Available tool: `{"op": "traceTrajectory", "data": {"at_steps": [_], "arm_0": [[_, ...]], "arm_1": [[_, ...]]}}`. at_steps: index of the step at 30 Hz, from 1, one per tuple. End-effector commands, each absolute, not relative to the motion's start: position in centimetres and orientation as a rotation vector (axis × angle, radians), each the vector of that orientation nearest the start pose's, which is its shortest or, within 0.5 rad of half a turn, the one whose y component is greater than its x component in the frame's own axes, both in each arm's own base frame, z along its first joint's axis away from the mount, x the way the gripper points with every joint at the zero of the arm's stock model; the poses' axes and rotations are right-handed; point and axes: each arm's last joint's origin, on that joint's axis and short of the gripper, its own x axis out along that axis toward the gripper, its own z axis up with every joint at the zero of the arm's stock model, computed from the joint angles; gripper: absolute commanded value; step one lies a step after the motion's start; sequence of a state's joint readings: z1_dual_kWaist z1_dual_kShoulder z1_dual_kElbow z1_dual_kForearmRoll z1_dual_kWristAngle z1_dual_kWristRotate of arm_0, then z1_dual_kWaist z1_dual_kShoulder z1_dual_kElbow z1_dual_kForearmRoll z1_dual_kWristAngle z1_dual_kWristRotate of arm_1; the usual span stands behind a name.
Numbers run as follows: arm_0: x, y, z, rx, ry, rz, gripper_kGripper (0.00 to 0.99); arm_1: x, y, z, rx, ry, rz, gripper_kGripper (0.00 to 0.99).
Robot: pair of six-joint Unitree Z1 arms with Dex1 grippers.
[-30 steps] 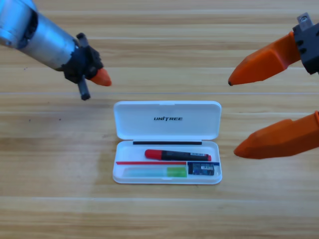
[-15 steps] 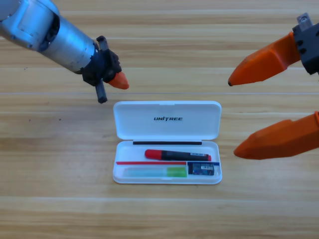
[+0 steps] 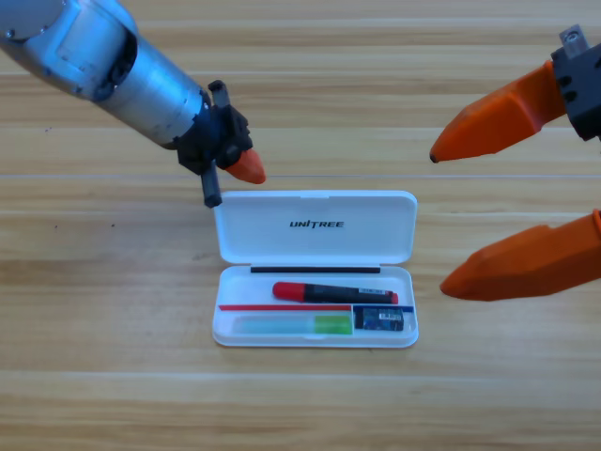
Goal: Clean up eraser and pencils
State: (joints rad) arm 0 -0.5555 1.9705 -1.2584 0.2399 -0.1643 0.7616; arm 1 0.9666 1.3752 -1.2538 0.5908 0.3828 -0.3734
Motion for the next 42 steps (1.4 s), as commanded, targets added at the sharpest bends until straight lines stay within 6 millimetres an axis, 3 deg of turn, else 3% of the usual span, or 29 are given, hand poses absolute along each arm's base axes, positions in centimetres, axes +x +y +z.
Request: {"op": "traceTrajectory", "data": {"at_steps": [1, 11, 31, 42], "arm_0": [[34.1, -23.2, 21.0, 0.852, 0.729, -1.052, 0.0], [33.0, -23.6, 21.2, 0.857, 0.77, -1.086, 0.0], [29.5, -25.2, 23.7, 0.867, 0.779, -1.157, 0.0], [28.4, -25.7, 23.5, 0.864, 0.798, -1.167, 0.0]], "arm_1": [[12.1, 21.0, 39.6, -0.511, 0.503, 1.437, 0.943], [12.3, 21.2, 39.2, -0.513, 0.521, 1.435, 0.943], [13.3, 22.9, 38.1, -0.514, 0.575, 1.46, 0.943], [13.3, 23.0, 38.0, -0.513, 0.581, 1.464, 0.943]]}}
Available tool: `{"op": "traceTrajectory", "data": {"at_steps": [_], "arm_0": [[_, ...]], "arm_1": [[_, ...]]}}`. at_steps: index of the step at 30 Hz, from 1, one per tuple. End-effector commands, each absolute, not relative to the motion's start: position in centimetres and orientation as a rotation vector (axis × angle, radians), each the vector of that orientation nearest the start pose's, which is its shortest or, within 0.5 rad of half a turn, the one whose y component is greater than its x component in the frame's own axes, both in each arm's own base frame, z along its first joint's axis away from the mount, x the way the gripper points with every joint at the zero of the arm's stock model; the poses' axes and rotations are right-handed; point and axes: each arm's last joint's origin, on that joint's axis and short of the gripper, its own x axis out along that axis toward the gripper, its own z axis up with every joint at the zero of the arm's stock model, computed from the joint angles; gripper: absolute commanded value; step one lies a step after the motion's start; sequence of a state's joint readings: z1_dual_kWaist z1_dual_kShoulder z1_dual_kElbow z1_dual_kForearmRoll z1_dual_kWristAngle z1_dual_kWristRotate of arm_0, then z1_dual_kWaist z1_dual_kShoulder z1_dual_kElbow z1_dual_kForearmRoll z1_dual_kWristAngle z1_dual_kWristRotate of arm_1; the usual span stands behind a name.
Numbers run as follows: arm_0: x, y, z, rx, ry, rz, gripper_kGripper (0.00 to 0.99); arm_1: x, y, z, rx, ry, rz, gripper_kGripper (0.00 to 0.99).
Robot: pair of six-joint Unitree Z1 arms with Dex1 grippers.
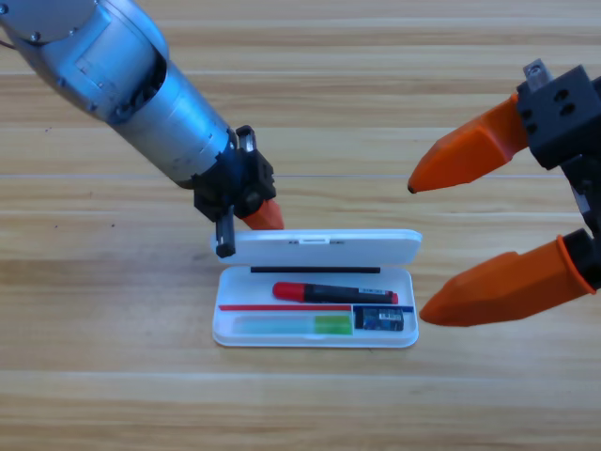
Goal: Clean up eraser and pencils
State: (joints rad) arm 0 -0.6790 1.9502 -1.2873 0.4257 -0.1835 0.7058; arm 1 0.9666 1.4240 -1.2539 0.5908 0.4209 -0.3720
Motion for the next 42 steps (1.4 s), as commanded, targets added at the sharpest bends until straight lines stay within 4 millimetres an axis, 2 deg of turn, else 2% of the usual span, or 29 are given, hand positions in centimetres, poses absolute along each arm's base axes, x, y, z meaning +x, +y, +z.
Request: {"op": "traceTrajectory", "data": {"at_steps": [1, 12, 23, 42], "arm_0": [[28.3, -25.7, 23.6, 0.865, 0.796, -1.168, 0.0], [27.0, -25.6, 22.7, 0.857, 0.832, -1.184, 0.0], [26.7, -25.7, 22.4, 0.873, 0.825, -1.2, 0.0], [25.4, -26.0, 20.3, 0.893, 0.836, -1.232, 0.0]], "arm_1": [[13.3, 22.9, 38.0, -0.513, 0.583, 1.463, 0.943], [13.3, 23.0, 37.9, -0.512, 0.588, 1.463, 0.943], [13.4, 23.2, 37.6, -0.513, 0.6, 1.466, 0.943], [13.7, 23.6, 37.2, -0.517, 0.618, 1.466, 0.943]]}}
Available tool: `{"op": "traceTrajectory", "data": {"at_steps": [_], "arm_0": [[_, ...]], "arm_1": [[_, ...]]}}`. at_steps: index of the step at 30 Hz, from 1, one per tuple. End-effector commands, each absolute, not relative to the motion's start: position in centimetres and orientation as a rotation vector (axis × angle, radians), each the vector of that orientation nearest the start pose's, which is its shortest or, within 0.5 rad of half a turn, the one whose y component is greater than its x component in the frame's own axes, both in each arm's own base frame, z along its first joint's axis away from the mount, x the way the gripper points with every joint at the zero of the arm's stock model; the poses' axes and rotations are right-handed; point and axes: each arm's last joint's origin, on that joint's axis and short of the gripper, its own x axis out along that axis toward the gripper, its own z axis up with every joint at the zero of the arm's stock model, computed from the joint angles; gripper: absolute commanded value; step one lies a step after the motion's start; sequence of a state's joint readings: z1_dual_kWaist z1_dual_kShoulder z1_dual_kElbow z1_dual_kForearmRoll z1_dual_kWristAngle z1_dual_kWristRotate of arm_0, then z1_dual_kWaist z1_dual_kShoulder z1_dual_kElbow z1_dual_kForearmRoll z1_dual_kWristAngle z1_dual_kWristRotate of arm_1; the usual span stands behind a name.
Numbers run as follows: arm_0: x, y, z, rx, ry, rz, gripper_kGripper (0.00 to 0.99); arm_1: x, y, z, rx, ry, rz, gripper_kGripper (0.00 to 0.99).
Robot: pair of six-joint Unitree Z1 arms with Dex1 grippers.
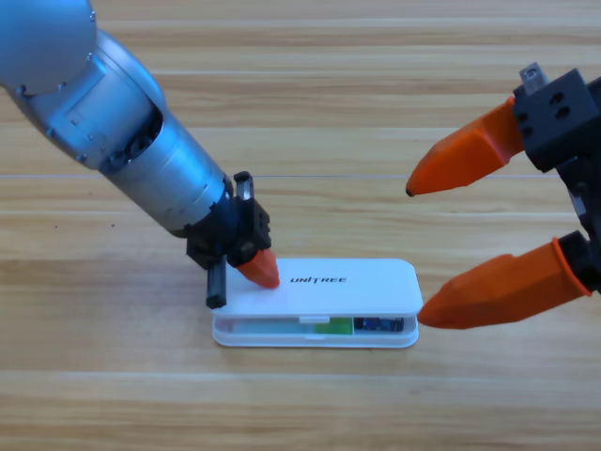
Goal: Clean up eraser and pencils
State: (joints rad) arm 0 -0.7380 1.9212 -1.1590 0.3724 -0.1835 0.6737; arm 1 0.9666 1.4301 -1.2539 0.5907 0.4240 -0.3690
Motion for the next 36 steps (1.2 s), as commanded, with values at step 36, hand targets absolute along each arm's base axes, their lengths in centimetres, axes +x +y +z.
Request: {"op": "traceTrajectory", "data": {"at_steps": [36], "arm_0": [[24.8, -26.2, 16.9, 0.892, 0.871, -1.236, 0.0]], "arm_1": [[13.8, 24.0, 36.8, -0.522, 0.635, 1.47, 0.943]]}}
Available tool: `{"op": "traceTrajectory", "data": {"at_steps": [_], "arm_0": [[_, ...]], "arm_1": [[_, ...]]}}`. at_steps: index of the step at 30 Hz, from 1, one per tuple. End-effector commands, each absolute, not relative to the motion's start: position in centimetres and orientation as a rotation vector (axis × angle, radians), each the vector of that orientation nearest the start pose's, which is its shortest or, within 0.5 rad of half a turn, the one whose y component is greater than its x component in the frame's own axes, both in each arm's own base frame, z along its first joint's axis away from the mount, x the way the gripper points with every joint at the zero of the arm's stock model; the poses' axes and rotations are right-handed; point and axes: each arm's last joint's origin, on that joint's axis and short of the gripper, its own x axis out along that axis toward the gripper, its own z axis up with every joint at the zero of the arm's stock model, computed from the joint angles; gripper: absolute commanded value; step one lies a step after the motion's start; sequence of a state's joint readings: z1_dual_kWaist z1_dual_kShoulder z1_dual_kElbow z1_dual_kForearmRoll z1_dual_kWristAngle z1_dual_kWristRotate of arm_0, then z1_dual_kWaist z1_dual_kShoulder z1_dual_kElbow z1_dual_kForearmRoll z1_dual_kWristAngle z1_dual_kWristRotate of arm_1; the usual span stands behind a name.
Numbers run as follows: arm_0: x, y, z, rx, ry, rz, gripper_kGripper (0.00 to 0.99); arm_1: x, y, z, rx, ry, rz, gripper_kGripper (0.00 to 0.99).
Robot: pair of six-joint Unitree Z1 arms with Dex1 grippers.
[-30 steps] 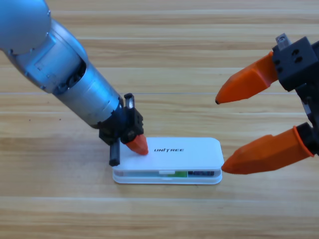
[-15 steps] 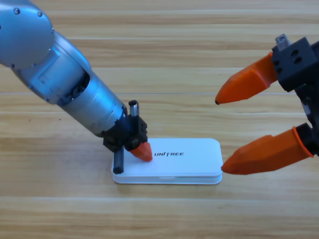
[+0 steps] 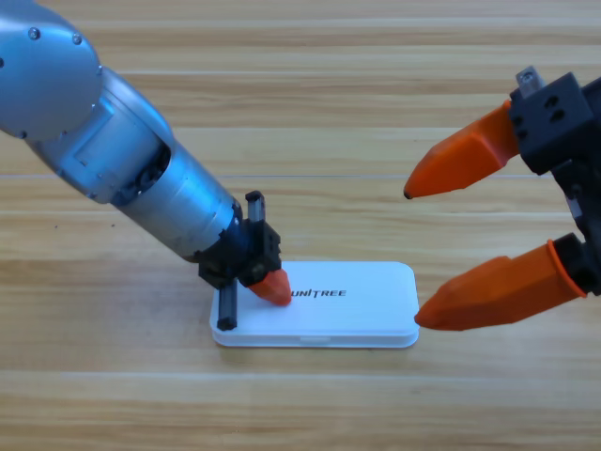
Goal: Clean up eraser and pencils
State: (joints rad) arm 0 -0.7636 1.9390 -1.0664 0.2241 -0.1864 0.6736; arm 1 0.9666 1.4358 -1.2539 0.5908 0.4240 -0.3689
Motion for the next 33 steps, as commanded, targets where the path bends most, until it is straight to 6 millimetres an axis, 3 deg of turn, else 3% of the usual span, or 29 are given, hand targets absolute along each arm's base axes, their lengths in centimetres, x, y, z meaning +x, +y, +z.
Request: {"op": "traceTrajectory", "data": {"at_steps": [1, 2, 4, 5, 6, 8, 14, 16, 18, 20, 23, 27, 33], "arm_0": [[24.7, -26.1, 17.6, 0.89, 0.868, -1.229, 0.0], [24.7, -26.0, 18.5, 0.884, 0.861, -1.221, 0.0], [24.3, -25.6, 20.7, 0.885, 0.831, -1.208, 0.571], [24.1, -25.4, 22.1, 0.879, 0.809, -1.202, 0.802], [23.8, -25.0, 23.7, 0.873, 0.782, -1.193, 0.93], [23.0, -24.2, 27.6, 0.86, 0.73, -1.174, 0.99], [18.7, -20.2, 40.9, 0.773, 0.597, -1.134, 0.99], [16.5, -19.3, 43.9, 0.759, 0.565, -1.167, 0.99], [14.4, -18.5, 45.6, 0.75, 0.533, -1.205, 0.99], [12.7, -18.0, 46.0, 0.748, 0.508, -1.259, 0.99], [11.4, -17.7, 45.0, 0.739, 0.512, -1.382, 0.989], [11.0, -18.2, 42.6, 0.733, 0.541, -1.482, 0.99], [11.4, -18.9, 39.4, 0.744, 0.548, -1.465, 0.99]], "arm_1": [[13.8, 24.0, 36.8, -0.522, 0.635, 1.47, 0.943], [13.8, 24.0, 36.7, -0.522, 0.637, 1.47, 0.943], [13.9, 24.1, 36.7, -0.522, 0.638, 1.47, 0.943], [13.9, 24.1, 36.6, -0.523, 0.641, 1.47, 0.943], [13.9, 24.1, 36.6, -0.523, 0.641, 1.47, 0.943], [13.9, 24.1, 36.6, -0.523, 0.643, 1.469, 0.943], [13.9, 24.2, 36.6, -0.523, 0.643, 1.469, 0.943], [13.9, 24.2, 36.6, -0.523, 0.643, 1.471, 0.943], [13.9, 24.2, 36.6, -0.523, 0.643, 1.469, 0.943], [13.9, 24.2, 36.6, -0.523, 0.643, 1.469, 0.943], [14.0, 24.2, 36.6, -0.524, 0.645, 1.469, 0.943], [13.9, 24.2, 36.6, -0.523, 0.643, 1.469, 0.943], [13.9, 24.2, 36.6, -0.524, 0.645, 1.469, 0.943]]}}
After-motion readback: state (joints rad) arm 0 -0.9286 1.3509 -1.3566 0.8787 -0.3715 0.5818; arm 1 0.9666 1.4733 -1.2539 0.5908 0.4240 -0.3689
